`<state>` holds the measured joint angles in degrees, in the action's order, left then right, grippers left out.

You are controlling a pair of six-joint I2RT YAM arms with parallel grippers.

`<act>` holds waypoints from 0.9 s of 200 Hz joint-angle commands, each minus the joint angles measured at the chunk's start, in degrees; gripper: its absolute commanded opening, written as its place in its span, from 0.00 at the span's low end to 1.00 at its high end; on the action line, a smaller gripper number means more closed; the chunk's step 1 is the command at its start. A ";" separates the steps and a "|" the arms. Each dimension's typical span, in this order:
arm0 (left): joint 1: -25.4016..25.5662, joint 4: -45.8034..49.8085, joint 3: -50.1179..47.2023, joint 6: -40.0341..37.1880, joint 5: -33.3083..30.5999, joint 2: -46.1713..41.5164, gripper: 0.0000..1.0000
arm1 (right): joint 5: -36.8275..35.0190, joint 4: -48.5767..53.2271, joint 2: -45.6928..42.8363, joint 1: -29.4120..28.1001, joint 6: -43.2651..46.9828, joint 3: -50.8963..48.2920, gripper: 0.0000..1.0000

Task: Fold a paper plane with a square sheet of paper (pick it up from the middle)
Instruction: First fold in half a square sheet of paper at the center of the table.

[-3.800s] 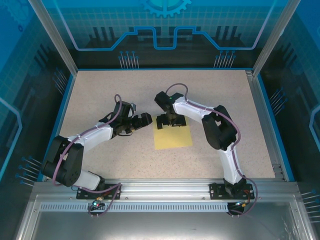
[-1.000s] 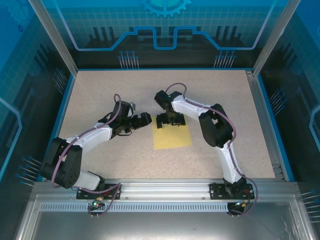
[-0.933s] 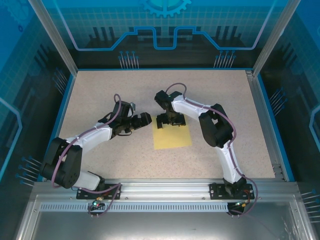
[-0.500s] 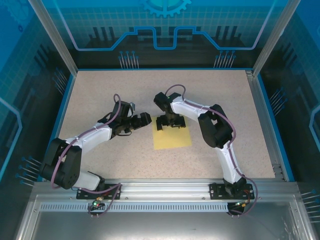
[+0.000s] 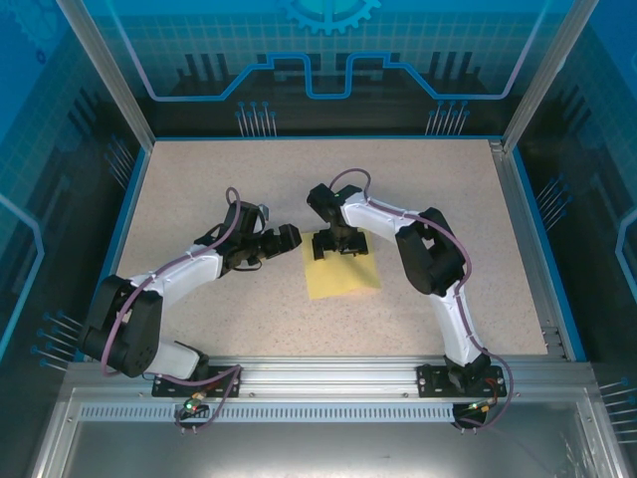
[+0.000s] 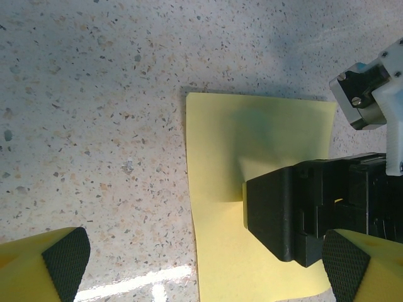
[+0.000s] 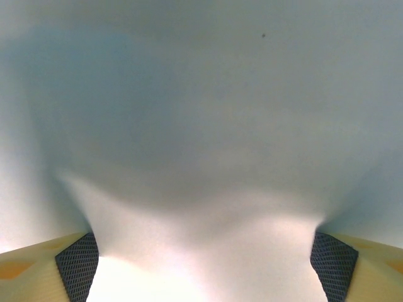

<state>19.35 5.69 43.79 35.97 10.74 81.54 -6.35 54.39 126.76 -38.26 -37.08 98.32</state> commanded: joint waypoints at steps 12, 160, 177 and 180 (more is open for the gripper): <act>0.36 0.83 0.93 -0.98 -0.99 -1.29 0.99 | 1.43 1.92 -0.64 -0.02 0.47 3.33 0.97; 0.42 1.23 1.00 -1.03 -2.09 -1.91 0.99 | 1.64 3.59 8.79 1.15 -0.98 6.71 0.90; 0.42 0.90 1.29 -1.07 -1.78 -1.48 0.99 | 1.54 3.27 8.08 1.08 -0.84 6.87 0.88; 0.42 0.90 1.31 -1.07 -1.71 -1.46 0.99 | 1.52 3.34 7.92 1.13 -0.81 7.02 0.87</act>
<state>19.35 5.74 43.79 35.90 9.28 80.71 -7.09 56.73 132.16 -37.08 -37.52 106.98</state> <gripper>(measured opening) 0.986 0.890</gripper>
